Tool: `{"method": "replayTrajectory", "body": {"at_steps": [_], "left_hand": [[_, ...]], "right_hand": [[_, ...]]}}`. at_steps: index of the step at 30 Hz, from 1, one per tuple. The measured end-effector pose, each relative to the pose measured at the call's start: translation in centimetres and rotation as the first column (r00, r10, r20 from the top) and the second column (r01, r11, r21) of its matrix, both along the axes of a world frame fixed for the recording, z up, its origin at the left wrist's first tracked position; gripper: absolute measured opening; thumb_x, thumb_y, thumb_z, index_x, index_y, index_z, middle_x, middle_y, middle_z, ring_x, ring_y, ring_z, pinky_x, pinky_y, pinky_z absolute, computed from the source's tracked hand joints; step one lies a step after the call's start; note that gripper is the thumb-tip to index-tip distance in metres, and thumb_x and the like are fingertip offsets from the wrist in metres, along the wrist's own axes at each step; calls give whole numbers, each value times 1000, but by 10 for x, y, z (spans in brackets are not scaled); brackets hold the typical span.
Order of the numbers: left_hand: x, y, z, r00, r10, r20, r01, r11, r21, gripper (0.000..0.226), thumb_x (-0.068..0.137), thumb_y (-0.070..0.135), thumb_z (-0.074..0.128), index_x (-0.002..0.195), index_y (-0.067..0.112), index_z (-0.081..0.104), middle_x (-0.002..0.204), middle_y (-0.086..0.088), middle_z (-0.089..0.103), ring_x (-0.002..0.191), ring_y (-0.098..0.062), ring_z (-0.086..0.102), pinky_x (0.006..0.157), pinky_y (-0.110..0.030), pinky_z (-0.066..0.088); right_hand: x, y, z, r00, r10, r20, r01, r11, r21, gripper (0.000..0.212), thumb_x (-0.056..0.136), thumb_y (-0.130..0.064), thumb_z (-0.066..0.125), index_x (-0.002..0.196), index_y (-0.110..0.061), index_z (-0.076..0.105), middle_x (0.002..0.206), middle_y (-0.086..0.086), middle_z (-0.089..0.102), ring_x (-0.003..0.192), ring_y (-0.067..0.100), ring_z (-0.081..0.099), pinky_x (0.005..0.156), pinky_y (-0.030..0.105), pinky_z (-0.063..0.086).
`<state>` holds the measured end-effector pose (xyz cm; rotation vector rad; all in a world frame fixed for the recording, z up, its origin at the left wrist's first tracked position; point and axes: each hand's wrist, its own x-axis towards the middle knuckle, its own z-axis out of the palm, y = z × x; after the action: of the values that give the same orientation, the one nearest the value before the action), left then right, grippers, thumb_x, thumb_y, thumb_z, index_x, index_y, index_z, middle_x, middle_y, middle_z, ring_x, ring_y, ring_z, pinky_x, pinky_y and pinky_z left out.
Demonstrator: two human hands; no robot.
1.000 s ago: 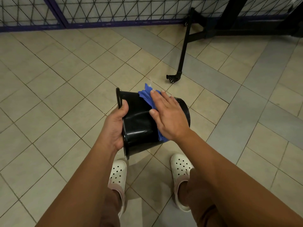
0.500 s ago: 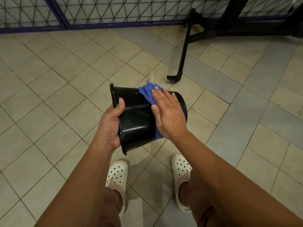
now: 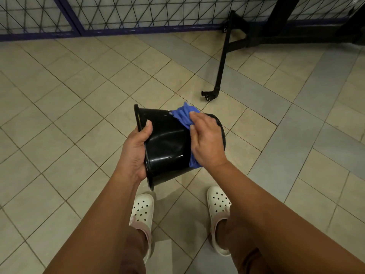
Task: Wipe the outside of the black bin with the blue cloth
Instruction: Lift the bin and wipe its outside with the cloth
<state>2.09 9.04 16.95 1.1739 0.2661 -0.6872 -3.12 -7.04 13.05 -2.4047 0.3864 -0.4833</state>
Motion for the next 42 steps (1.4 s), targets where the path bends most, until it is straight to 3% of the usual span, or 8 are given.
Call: {"method": "replayTrajectory", "body": {"at_steps": [3, 7, 11, 17, 21, 27, 36, 42], "left_hand": [[-1, -2, -2, 1000, 11, 1, -11, 999, 38, 25, 96, 35, 57, 109, 16, 66, 100, -9, 76, 95, -34, 73, 78, -49, 58], [2, 1, -2, 999, -20, -30, 20, 1000, 19, 30, 94, 36, 59, 115, 15, 65, 105, -13, 75, 95, -36, 73, 77, -50, 59], [-1, -4, 1, 998, -64, 18, 64, 998, -10, 23, 96, 29, 55, 112, 15, 65, 99, -10, 76, 90, -30, 74, 69, -42, 61], [-4, -4, -3, 998, -49, 42, 48, 998, 37, 25, 95, 28, 56, 114, 14, 65, 104, -10, 75, 98, -32, 72, 76, -44, 58], [0, -2, -1, 1000, -14, 23, 13, 998, 57, 20, 95, 31, 58, 107, 17, 67, 95, -7, 77, 91, -31, 73, 76, -46, 58], [0, -2, 3, 1000, -24, 12, 24, 1000, -1, 21, 97, 27, 56, 112, 15, 64, 97, -7, 77, 92, -30, 74, 69, -42, 60], [-3, -2, 0, 999, 42, 9, -43, 996, 74, 19, 95, 28, 59, 109, 16, 66, 98, -7, 75, 98, -33, 71, 76, -46, 57], [-2, -5, 1, 1000, 20, -20, -19, 999, 35, 22, 94, 27, 60, 113, 16, 65, 100, -7, 76, 97, -32, 73, 76, -47, 59]], "right_hand": [[-2, 6, -3, 979, -147, -143, 144, 989, -32, 36, 97, -25, 37, 128, -12, 51, 123, 6, 54, 115, 22, 44, 102, 40, 35], [-7, 18, -1, 989, -148, -23, 146, 986, -78, 35, 92, -26, 34, 111, -11, 60, 102, 7, 54, 95, 24, 46, 82, 37, 39], [0, 3, 3, 996, 80, -43, -83, 993, -81, 35, 94, -23, 39, 122, -13, 57, 120, 5, 56, 113, 22, 47, 96, 36, 33], [1, -22, -14, 947, -207, -247, 205, 978, -34, 36, 99, -22, 38, 129, -6, 50, 126, 12, 55, 120, 29, 46, 103, 40, 34], [-9, 11, -12, 945, -247, -215, 241, 969, -53, 44, 101, -27, 30, 139, -6, 39, 146, 10, 39, 141, 26, 24, 118, 38, 14], [-7, 1, -1, 988, -1, -152, -13, 996, -89, 49, 98, -32, 26, 143, -13, 35, 151, 4, 33, 143, 18, 19, 116, 31, 5], [-6, 0, -22, 910, -307, -280, 328, 944, 31, 48, 102, -28, 26, 146, -7, 26, 154, 9, 25, 144, 25, 12, 119, 36, 6], [-10, 16, -15, 982, -120, -145, 126, 991, 34, 53, 98, -33, 21, 146, -13, 28, 154, 1, 24, 145, 18, 7, 119, 37, 0]]}}
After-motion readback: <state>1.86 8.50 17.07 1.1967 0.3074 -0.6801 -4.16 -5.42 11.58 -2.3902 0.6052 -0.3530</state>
